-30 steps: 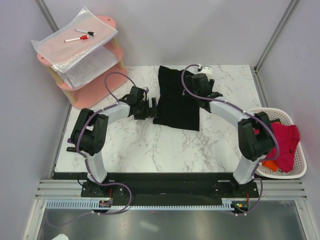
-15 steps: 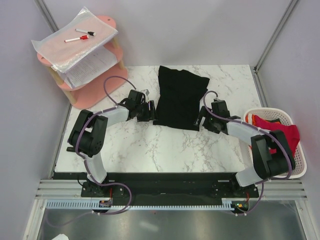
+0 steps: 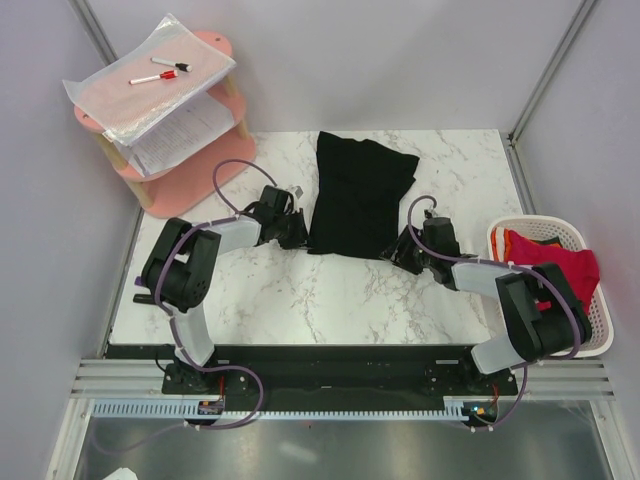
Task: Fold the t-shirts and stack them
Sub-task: Grab one side of the 2/3 rectangular tshirt with both arms
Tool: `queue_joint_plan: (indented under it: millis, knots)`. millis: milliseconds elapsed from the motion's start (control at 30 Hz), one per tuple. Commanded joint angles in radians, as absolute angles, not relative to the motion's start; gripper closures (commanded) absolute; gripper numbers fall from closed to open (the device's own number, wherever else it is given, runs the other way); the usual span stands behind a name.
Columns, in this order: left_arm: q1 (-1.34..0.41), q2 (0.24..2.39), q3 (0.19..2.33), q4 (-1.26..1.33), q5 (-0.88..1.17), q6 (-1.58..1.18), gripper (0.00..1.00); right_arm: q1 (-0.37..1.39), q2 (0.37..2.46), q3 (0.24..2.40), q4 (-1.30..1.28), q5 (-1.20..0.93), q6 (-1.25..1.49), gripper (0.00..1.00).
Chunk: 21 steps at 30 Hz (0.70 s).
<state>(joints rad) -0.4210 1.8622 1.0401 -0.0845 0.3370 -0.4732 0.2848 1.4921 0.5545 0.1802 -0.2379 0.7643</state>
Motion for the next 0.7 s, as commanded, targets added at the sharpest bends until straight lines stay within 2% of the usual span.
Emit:
queue_joint_plan:
  millis: [0, 67, 100, 200, 500, 667]
  knots:
    - [-0.431, 1.878, 1.009, -0.072, 0.357, -0.486, 0.98, 0.316, 1.534, 0.45, 0.267, -0.132, 0.789, 0.55]
    - [-0.431, 1.868, 0.997, -0.071, 0.351, -0.489, 0.98, 0.319, 1.525, 0.433, 0.285, -0.109, 0.782, 0.68]
    - [-0.431, 1.859, 0.985, -0.071, 0.342, -0.489, 0.98, 0.322, 1.517, 0.422, 0.282, -0.095, 0.781, 0.82]
    - [-0.431, 1.841, 0.954, -0.069, 0.338, -0.492, 0.98, 0.327, 1.497, 0.419, 0.247, -0.095, 0.77, 1.0]
    - [-0.466, 1.741, 0.821, -0.081, 0.327, -0.535, 0.98, 0.337, 1.356, 0.381, 0.083, -0.123, 0.741, 1.0]
    - [-0.563, 1.599, 0.729, -0.145, 0.293, -0.571, 0.98, 0.36, 1.203, 0.367, -0.082, -0.162, 0.724, 1.0]
